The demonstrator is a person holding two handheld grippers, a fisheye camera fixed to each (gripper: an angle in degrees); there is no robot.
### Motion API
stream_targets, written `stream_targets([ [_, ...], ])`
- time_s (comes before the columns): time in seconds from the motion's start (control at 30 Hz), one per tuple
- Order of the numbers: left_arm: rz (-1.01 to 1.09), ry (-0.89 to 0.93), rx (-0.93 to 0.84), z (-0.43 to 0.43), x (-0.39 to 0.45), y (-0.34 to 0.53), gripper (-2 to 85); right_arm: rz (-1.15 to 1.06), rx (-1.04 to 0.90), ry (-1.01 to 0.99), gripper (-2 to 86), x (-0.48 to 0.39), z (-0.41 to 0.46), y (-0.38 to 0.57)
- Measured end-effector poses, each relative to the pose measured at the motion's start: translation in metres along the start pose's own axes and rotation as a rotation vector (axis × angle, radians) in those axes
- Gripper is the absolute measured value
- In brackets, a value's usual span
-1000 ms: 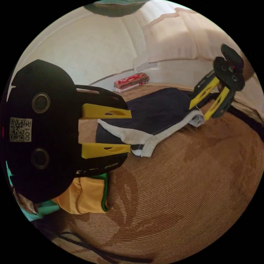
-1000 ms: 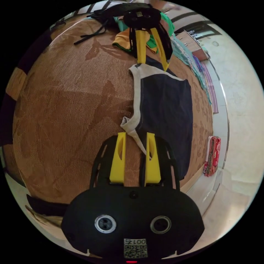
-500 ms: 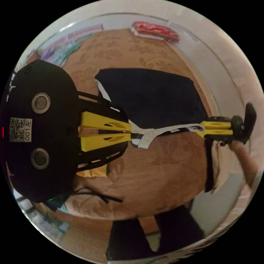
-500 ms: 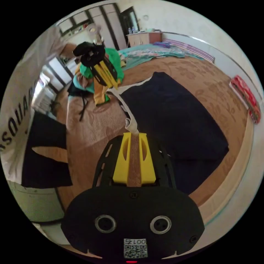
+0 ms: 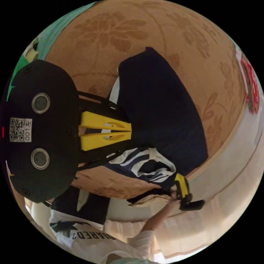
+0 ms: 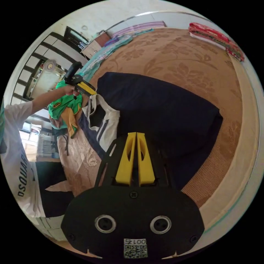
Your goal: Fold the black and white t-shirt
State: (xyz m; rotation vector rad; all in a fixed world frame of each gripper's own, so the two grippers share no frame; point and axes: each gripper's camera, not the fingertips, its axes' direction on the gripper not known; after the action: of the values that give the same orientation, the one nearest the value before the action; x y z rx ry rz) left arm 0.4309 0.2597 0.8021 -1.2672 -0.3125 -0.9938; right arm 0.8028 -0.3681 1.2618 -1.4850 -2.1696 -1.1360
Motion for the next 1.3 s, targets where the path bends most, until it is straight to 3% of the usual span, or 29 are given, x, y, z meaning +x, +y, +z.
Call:
stream_targets([
  [0.13,-0.032,0.009,0.135,-0.027,-0.018,0.016,1.7,-0.12,0.082,0.103,7.3,-0.03,-0.022,0.001],
  [0.2,0.005,-0.007,0.115,-0.027,-0.015,0.017,5.1,-0.161,0.036,0.109,11.2,-0.041,-0.014,-0.007],
  [0.33,0.07,0.063,0.039,-0.016,-0.025,0.011,9.8,-0.121,-0.069,0.077,10.9,-0.023,0.012,-0.015],
  [0.5,0.016,0.08,0.056,-0.019,-0.06,0.018,3.0,-0.003,0.022,-0.058,3.2,0.02,-0.001,-0.006],
  [0.67,-0.279,0.372,0.276,-0.022,-0.121,0.054,0.3,0.201,0.077,-0.203,1.6,0.069,-0.007,0.021],
  [0.73,-0.343,0.411,0.331,-0.017,-0.129,0.066,0.0,0.225,0.104,-0.233,1.4,0.077,-0.003,0.028],
  [0.93,-0.38,0.544,0.432,-0.02,-0.13,0.085,-0.9,0.253,0.179,-0.254,1.6,0.083,-0.029,0.026],
  [1.1,-0.38,0.486,0.4,-0.022,-0.125,0.081,-0.7,0.241,0.107,-0.162,2.5,0.086,-0.03,0.011],
  [1.3,-0.325,0.29,0.374,-0.04,-0.104,0.06,-0.6,0.1,0.003,-0.011,6.2,0.058,-0.026,-0.019],
])
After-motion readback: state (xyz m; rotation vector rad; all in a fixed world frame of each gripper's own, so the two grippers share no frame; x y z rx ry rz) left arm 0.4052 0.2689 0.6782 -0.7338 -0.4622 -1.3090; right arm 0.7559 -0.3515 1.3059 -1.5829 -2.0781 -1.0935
